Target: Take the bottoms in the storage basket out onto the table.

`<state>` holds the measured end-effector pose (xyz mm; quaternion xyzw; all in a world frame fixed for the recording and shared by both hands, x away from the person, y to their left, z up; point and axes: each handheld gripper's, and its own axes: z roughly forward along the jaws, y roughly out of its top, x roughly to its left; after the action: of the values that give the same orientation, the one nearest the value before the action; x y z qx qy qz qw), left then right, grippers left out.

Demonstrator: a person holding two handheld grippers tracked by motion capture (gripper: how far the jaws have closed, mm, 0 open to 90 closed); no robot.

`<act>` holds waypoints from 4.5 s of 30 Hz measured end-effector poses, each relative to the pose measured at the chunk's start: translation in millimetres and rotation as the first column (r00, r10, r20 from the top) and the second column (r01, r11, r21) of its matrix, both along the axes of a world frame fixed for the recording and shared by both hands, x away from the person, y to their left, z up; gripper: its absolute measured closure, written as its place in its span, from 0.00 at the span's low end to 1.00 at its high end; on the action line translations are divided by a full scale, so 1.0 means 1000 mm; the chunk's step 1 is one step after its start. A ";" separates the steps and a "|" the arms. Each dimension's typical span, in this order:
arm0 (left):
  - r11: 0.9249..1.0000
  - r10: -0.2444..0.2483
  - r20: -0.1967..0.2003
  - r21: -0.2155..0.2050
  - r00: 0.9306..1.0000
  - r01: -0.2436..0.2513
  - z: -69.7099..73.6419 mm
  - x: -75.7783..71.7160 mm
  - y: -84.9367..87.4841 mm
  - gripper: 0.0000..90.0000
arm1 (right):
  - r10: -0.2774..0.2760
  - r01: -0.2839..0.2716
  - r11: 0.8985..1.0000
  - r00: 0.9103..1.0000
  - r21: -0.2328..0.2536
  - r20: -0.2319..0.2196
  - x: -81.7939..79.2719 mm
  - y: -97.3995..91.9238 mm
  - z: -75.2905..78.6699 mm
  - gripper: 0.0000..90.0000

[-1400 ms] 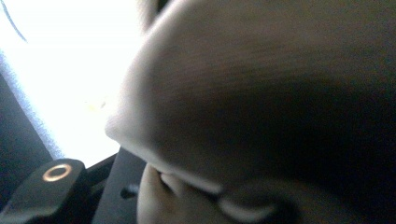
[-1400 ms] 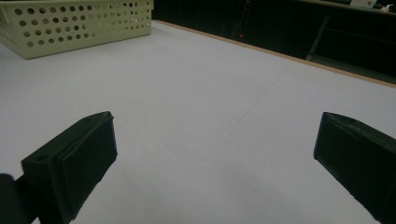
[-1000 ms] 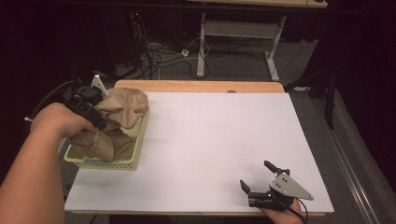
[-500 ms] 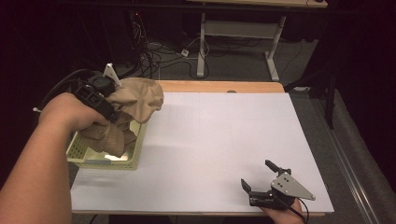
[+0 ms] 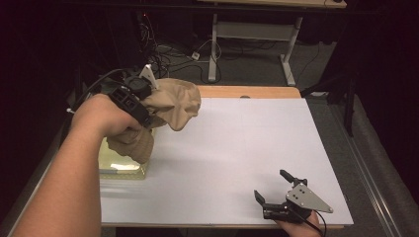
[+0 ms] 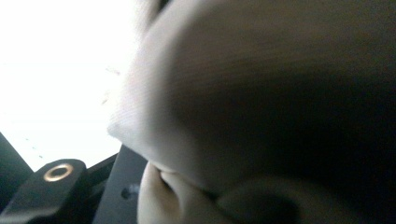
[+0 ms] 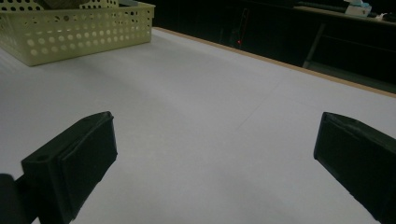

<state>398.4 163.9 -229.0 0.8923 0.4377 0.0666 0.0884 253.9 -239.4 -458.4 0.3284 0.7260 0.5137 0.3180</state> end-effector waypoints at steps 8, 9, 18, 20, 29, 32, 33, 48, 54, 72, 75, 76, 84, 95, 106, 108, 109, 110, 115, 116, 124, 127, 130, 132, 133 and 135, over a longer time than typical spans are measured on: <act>0.998 -0.058 -0.007 0.010 0.998 0.058 -0.007 0.005 -0.033 0.72 | -0.003 0.003 1.000 1.000 0.001 0.001 0.000 -0.002 0.000 0.00; 0.998 -0.066 -0.006 0.011 0.998 0.066 -0.008 0.005 -0.037 0.72 | -0.004 0.004 1.000 1.000 0.005 0.005 0.000 -0.002 0.000 0.00; 0.992 -0.128 -0.007 -0.003 0.992 0.128 -0.020 0.008 -0.070 0.72 | -0.001 0.001 1.000 1.000 -0.007 0.005 0.000 -0.002 0.000 0.00; 0.991 -0.134 -0.009 -0.008 0.991 0.134 -0.023 0.009 -0.075 0.72 | 0.002 -0.002 1.000 1.000 -0.005 0.007 0.000 -0.001 0.001 0.00; 0.976 -0.194 -0.005 -0.105 0.981 0.192 -0.032 0.010 -0.098 0.72 | 0.000 0.000 1.000 1.000 -0.004 0.013 0.000 -0.002 0.002 0.00; 0.974 -0.199 0.006 -0.105 0.980 0.199 -0.038 0.010 -0.102 0.72 | 0.000 0.000 1.000 1.000 -0.007 0.008 -0.001 -0.003 0.000 0.00; 0.974 -0.202 0.006 -0.104 0.979 0.201 -0.040 0.011 -0.103 0.72 | 0.002 -0.002 1.000 1.000 -0.008 0.008 -0.001 -0.003 0.000 0.00; 0.957 -0.233 -0.043 -0.190 0.971 0.222 -0.091 0.010 -0.109 0.72 | 0.004 -0.004 1.000 1.000 -0.010 0.004 -0.001 -0.002 -0.002 0.00; 0.944 -0.291 -0.074 -0.182 0.954 0.274 -0.128 0.007 -0.119 0.71 | -0.002 0.002 1.000 1.000 -0.018 -0.001 0.001 0.000 -0.003 0.00; 0.910 -0.232 0.144 -0.317 0.962 0.267 -0.202 -0.008 -0.129 0.61 | 0.014 -0.014 0.999 1.000 -0.039 -0.003 -0.001 0.005 -0.006 0.00; 0.900 -0.252 0.202 -0.311 0.946 0.306 -0.204 -0.016 -0.131 0.48 | 0.010 -0.010 1.000 1.000 -0.027 0.002 -0.001 0.004 -0.004 0.00; 0.896 -0.257 0.222 -0.309 0.940 0.318 -0.203 -0.019 -0.130 0.43 | 0.010 -0.010 1.000 1.000 -0.023 0.006 -0.001 0.004 -0.003 0.00; 0.872 -0.147 0.384 -0.385 0.912 0.303 -0.188 -0.053 -0.102 0.09 | 0.063 -0.062 0.998 0.998 -0.027 0.018 0.001 0.015 0.006 0.00; 0.806 0.047 0.438 -0.547 0.898 0.225 -0.211 -0.097 -0.043 0.00 | 0.131 -0.133 0.991 0.988 -0.010 -0.081 0.030 0.042 0.009 0.03; 0.783 0.196 0.433 -0.609 0.880 0.126 -0.240 -0.144 -0.003 0.00 | 0.121 -0.118 0.992 0.985 0.035 -0.119 0.045 0.039 0.011 0.43; 0.790 0.208 0.426 -0.604 0.881 0.105 -0.242 -0.149 0.002 0.00 | 0.115 -0.112 0.993 0.985 0.029 -0.127 0.046 0.038 0.010 0.59; 0.789 0.224 0.422 -0.607 0.879 0.090 -0.243 -0.150 0.005 0.00 | 0.117 -0.115 0.993 0.986 0.027 -0.122 0.045 0.037 0.010 0.69; 0.784 0.245 0.419 -0.616 0.874 0.075 -0.243 -0.153 0.009 0.00 | 0.118 -0.116 0.993 0.986 0.023 -0.115 0.044 0.036 0.010 0.78; 0.756 0.265 0.398 -0.651 0.878 0.066 -0.249 -0.160 0.017 0.00 | 0.118 -0.117 0.993 0.989 0.013 -0.087 0.037 0.026 0.017 0.95; 0.748 0.265 0.397 -0.660 0.879 0.073 -0.250 -0.160 0.016 0.00 | 0.116 -0.115 0.993 0.989 0.017 -0.086 0.036 0.023 0.018 0.95; 0.738 0.148 0.481 -0.635 0.864 0.227 -0.248 -0.152 -0.004 0.00 | 0.048 -0.045 0.999 0.993 0.025 -0.107 0.030 -0.007 0.017 0.95; 0.731 0.117 0.493 -0.630 0.862 0.261 -0.248 -0.147 -0.010 0.00 | 0.001 0.002 1.000 0.992 0.021 -0.124 0.030 -0.022 0.015 0.95; 0.720 0.107 0.503 -0.634 0.858 0.282 -0.247 -0.142 -0.017 0.00 | -0.057 0.062 0.998 0.986 0.033 -0.155 0.029 -0.042 0.012 0.95; 0.722 0.089 0.498 -0.629 0.862 0.288 -0.247 -0.138 -0.022 0.00 | -0.092 0.099 0.994 0.981 0.034 -0.174 0.028 -0.056 0.009 0.95; 0.723 0.085 0.500 -0.626 0.862 0.292 -0.247 -0.137 -0.024 0.00 | -0.108 0.115 0.993 0.978 0.028 -0.179 0.027 -0.062 0.008 0.95; 0.731 0.078 0.510 -0.614 0.857 0.298 -0.247 -0.135 -0.029 0.00 | -0.133 0.139 0.990 0.974 0.023 -0.182 0.023 -0.074 0.006 0.95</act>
<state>263.0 135.1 -476.1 0.7746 0.3369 0.1281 0.5197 277.1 -313.5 -452.1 0.4280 0.7183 0.4719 0.2795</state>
